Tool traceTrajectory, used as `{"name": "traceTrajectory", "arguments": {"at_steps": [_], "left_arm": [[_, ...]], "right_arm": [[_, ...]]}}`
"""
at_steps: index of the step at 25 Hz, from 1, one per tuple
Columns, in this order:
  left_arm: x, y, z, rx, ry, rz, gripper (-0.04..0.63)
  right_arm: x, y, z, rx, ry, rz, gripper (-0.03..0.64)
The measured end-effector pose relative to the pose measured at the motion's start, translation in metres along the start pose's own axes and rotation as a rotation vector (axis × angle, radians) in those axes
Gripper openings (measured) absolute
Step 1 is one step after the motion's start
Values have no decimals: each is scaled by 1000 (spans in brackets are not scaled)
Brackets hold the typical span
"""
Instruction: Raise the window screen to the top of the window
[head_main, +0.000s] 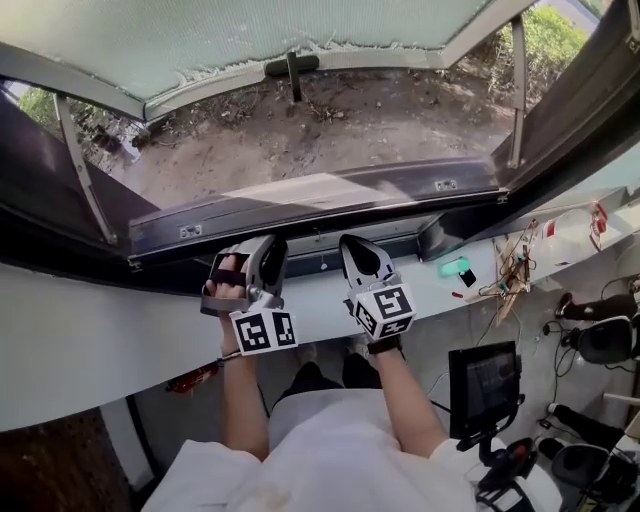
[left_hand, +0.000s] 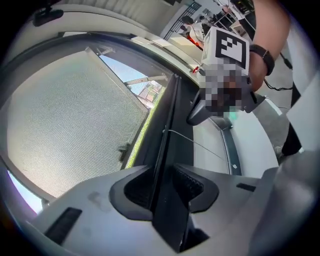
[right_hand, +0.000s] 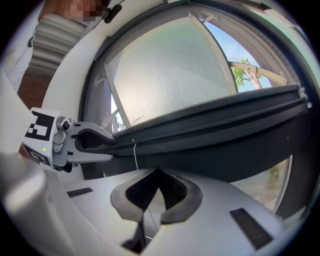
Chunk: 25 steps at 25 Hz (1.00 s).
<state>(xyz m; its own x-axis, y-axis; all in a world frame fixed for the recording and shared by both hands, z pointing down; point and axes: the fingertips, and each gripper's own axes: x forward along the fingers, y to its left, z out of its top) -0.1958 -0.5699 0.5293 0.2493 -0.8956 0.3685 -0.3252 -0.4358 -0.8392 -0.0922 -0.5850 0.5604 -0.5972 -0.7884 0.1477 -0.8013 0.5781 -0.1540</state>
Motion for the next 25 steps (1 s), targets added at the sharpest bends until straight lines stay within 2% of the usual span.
{"name": "traceTrajectory", "arguments": {"at_steps": [5, 11, 13, 16, 21, 25], "left_arm": [[3, 1, 4, -96, -60, 38, 117], [3, 1, 3, -130, -39, 36, 117], [3, 0, 5, -154, -56, 43, 117], [3, 1, 5, -161, -56, 47, 117], [2, 1, 5, -159, -66, 65, 117], [2, 1, 5, -163, -85, 81, 117]], "right_arm": [[4, -12, -24, -12, 28, 36, 0], [16, -8, -73, -75, 163, 117, 4], [18, -6, -95, -83, 214, 136, 56], [24, 0, -139, -110, 311, 170, 105], [40, 1, -231, -87, 460, 179, 109], [57, -6, -280, -94, 527, 155, 109]]}}
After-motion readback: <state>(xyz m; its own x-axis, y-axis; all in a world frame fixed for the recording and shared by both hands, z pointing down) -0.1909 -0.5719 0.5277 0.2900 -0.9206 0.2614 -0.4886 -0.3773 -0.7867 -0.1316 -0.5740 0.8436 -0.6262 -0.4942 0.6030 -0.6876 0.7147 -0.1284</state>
